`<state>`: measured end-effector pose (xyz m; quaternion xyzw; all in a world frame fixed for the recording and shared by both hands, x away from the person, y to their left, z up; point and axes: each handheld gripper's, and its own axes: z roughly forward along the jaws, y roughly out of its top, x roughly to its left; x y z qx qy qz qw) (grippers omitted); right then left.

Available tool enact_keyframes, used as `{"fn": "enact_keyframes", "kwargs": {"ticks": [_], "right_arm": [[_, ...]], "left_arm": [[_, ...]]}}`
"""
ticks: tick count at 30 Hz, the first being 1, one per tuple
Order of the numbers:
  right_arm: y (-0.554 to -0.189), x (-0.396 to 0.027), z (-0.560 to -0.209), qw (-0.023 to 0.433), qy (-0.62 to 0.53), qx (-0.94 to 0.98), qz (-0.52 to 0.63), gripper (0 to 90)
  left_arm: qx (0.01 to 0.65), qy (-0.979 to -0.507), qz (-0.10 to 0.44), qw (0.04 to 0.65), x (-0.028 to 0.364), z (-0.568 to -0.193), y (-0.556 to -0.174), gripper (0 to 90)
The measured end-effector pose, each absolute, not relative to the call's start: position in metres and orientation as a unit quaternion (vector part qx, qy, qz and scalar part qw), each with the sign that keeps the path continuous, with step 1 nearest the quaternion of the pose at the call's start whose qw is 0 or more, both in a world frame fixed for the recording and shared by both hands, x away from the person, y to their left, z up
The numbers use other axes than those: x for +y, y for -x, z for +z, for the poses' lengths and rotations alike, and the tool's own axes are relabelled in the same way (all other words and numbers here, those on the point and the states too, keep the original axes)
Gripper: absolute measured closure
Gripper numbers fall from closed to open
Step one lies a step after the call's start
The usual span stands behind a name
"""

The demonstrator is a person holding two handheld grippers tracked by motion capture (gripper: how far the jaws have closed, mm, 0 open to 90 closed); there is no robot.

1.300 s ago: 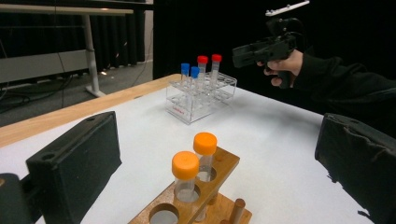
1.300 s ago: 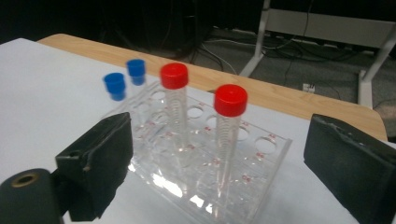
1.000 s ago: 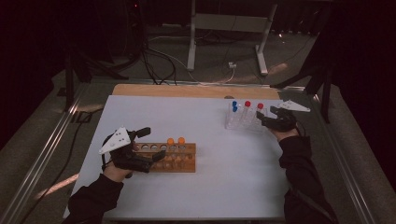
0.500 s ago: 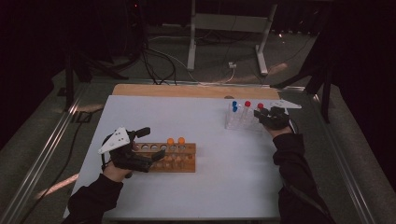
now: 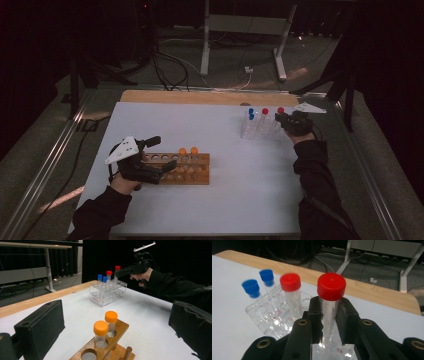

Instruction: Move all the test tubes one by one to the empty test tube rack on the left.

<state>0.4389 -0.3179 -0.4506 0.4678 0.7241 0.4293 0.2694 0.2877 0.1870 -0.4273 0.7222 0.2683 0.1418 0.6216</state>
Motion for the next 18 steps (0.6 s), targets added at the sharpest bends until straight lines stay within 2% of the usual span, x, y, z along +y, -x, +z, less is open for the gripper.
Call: {"fn": "enact_keyframes", "kwargs": {"ticks": [11,18], "right_arm": [[-0.428,-0.320,-0.413,0.283,-0.442,0.725,0.446,75.5],[-0.414,-0.307,-0.386,0.278,-0.403,0.739,0.463,75.5]], "left_arm": [[0.262,-0.725,0.139,0.622,0.185,-0.425,-0.287,1.1],[0.261,-0.726,0.123,0.625,0.183,-0.418,-0.287,1.1]]}}
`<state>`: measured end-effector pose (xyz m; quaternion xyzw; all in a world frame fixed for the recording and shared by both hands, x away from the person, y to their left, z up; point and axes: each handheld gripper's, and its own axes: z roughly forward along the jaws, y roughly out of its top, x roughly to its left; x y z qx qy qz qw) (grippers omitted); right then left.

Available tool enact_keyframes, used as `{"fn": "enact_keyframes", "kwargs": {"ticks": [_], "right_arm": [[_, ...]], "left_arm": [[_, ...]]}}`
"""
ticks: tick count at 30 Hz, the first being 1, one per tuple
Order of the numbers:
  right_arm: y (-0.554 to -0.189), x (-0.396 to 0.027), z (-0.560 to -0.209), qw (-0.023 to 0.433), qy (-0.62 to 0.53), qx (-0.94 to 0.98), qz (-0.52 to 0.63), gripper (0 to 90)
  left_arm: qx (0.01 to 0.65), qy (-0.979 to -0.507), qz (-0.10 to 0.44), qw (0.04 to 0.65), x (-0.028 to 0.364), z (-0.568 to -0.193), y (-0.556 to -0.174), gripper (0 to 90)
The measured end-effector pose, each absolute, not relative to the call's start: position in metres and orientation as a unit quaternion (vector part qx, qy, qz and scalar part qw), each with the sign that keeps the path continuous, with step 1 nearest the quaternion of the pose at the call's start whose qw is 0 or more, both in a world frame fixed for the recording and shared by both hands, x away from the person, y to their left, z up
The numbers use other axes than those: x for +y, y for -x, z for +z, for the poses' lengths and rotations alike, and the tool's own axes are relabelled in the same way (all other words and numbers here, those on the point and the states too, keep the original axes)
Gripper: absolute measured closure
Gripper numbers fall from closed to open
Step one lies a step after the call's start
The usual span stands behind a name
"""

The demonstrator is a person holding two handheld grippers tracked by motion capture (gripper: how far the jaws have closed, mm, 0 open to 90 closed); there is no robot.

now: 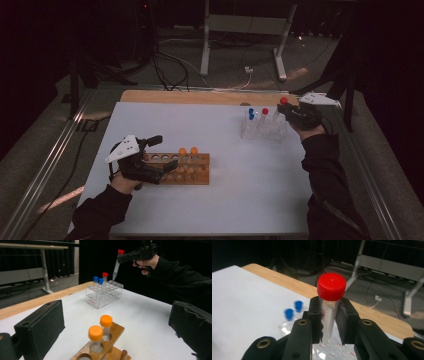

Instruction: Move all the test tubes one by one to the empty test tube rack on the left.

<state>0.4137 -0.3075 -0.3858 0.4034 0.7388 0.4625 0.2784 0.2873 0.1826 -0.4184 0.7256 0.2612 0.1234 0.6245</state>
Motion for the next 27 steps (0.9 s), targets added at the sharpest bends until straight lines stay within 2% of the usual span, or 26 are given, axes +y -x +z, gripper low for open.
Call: {"fn": "enact_keyframes", "kwargs": {"ticks": [8,27], "right_arm": [[-0.395,-0.283,-0.371,0.254,-0.357,0.763,0.475,75.5],[-0.343,-0.212,-0.367,0.162,-0.234,0.819,0.499,75.5]], "left_arm": [[0.279,-0.728,0.126,0.613,0.176,-0.410,-0.287,1.1],[0.234,-0.756,0.096,0.604,0.144,-0.385,-0.287,3.7]]}}
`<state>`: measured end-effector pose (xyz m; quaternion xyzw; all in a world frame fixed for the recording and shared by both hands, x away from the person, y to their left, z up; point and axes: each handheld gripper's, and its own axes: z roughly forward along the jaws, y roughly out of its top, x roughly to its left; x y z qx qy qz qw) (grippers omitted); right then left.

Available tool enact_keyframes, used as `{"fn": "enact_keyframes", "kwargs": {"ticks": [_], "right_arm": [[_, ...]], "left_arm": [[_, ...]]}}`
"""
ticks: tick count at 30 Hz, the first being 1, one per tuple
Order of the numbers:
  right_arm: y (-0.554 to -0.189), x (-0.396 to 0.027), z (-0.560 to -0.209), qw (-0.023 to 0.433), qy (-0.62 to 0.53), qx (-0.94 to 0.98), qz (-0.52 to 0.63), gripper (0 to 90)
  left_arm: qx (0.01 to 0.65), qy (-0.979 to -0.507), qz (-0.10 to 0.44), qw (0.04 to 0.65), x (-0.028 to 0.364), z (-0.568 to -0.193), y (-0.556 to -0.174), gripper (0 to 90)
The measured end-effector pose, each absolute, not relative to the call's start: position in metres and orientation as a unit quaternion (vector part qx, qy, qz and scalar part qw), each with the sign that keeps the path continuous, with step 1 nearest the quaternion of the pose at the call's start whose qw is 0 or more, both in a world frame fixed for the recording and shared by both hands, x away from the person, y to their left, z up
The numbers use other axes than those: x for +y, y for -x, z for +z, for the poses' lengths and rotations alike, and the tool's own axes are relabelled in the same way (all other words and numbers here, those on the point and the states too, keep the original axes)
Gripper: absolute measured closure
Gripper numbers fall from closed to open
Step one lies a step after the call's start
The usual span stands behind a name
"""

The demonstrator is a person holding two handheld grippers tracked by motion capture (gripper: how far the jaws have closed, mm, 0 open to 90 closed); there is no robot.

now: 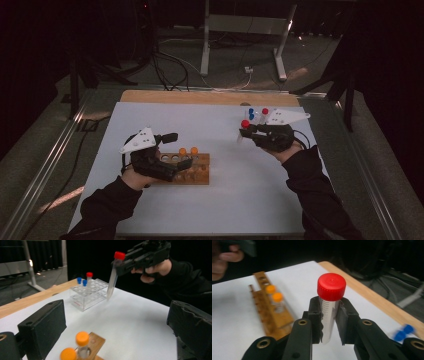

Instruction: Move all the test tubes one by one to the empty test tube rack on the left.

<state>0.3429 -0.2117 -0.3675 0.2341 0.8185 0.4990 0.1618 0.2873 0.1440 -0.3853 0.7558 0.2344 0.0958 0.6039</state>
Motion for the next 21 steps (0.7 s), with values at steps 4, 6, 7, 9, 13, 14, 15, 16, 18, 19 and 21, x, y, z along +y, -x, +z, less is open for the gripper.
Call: {"fn": "enact_keyframes", "kwargs": {"ticks": [4,6,7,9,13,14,15,16,18,19,21], "right_arm": [[-0.333,-0.195,-0.369,0.143,-0.207,0.828,0.501,75.5],[-0.327,-0.187,-0.371,0.132,-0.195,0.832,0.502,75.5],[-0.325,-0.183,-0.372,0.128,-0.189,0.834,0.502,75.5],[-0.321,-0.175,-0.374,0.118,-0.179,0.837,0.504,75.5],[-0.314,-0.162,-0.378,0.102,-0.162,0.844,0.502,75.5],[-0.313,-0.159,-0.379,0.098,-0.158,0.845,0.501,75.5],[-0.312,-0.157,-0.380,0.095,-0.155,0.847,0.500,75.5],[-0.311,-0.155,-0.380,0.092,-0.152,0.848,0.499,75.5],[-0.309,-0.150,-0.381,0.088,-0.145,0.851,0.497,75.5],[-0.308,-0.148,-0.381,0.086,-0.142,0.852,0.497,75.4],[-0.307,-0.145,-0.381,0.081,-0.138,0.853,0.497,75.5]], "left_arm": [[0.228,-0.756,0.099,0.605,0.136,-0.381,-0.286,5.9],[0.223,-0.756,0.096,0.608,0.132,-0.380,-0.286,7.4],[0.221,-0.757,0.100,0.607,0.130,-0.379,-0.286,9.0],[0.214,-0.757,0.098,0.609,0.127,-0.377,-0.286,12.0],[0.205,-0.761,0.096,0.609,0.121,-0.375,-0.285,17.5],[0.204,-0.762,0.099,0.607,0.119,-0.375,-0.284,20.5],[0.203,-0.764,0.098,0.605,0.118,-0.375,-0.285,22.5],[0.201,-0.764,0.098,0.605,0.117,-0.375,-0.284,24.5],[0.196,-0.766,0.099,0.604,0.115,-0.375,-0.284,30.2],[0.194,-0.766,0.098,0.606,0.115,-0.375,-0.283,32.6],[0.190,-0.768,0.102,0.603,0.112,-0.375,-0.282,39.5]]}}
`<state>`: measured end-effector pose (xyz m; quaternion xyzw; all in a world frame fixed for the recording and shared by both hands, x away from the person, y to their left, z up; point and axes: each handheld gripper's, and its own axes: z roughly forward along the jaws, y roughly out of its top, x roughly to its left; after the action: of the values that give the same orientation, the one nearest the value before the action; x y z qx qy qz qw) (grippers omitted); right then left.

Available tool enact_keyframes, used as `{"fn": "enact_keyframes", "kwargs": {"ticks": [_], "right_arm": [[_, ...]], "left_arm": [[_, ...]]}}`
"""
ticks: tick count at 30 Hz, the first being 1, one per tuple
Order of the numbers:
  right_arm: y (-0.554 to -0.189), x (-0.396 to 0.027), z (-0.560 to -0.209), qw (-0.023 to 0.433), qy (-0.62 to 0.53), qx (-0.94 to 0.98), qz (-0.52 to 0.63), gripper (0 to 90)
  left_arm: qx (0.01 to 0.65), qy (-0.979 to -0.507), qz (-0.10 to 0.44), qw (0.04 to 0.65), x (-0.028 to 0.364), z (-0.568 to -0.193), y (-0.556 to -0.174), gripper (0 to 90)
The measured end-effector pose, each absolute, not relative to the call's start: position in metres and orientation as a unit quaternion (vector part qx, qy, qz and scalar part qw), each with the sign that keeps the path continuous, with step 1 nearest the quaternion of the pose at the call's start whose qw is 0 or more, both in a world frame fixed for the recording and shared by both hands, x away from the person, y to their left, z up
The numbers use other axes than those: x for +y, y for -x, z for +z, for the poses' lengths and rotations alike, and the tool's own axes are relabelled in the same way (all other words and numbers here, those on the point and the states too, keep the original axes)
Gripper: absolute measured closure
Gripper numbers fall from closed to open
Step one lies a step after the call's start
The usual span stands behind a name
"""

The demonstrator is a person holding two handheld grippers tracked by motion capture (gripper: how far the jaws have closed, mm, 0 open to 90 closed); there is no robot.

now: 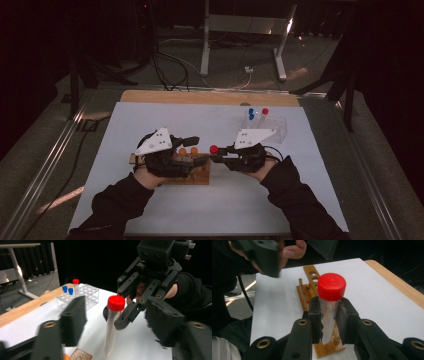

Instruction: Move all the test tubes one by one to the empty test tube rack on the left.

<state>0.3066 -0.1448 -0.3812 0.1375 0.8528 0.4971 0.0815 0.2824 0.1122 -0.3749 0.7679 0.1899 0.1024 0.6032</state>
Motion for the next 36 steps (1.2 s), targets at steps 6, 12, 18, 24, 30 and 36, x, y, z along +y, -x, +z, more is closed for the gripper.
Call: {"fn": "enact_keyframes", "kwargs": {"ticks": [6,12,18,24,30,36], "right_arm": [[-0.304,-0.137,-0.381,0.072,-0.131,0.851,0.503,75.5],[-0.303,-0.131,-0.380,0.072,-0.123,0.855,0.499,75.5],[-0.302,-0.130,-0.379,0.072,-0.124,0.854,0.500,75.3],[-0.300,-0.131,-0.377,0.082,-0.127,0.850,0.505,68.0],[-0.300,-0.137,-0.378,0.094,-0.142,0.841,0.513,45.7],[-0.303,-0.145,-0.377,0.098,-0.167,0.832,0.520,24.3]], "left_arm": [[0.179,-0.778,0.110,0.592,0.105,-0.376,-0.281,50.6],[0.175,-0.779,0.117,0.591,0.101,-0.378,-0.282,62.7],[0.169,-0.779,0.130,0.589,0.101,-0.377,-0.281,71.2],[0.177,-0.774,0.132,0.594,0.107,-0.371,-0.284,71.7],[0.192,-0.764,0.147,0.598,0.122,-0.363,-0.286,71.7],[0.206,-0.760,0.164,0.595,0.139,-0.358,-0.288,71.8]]}}
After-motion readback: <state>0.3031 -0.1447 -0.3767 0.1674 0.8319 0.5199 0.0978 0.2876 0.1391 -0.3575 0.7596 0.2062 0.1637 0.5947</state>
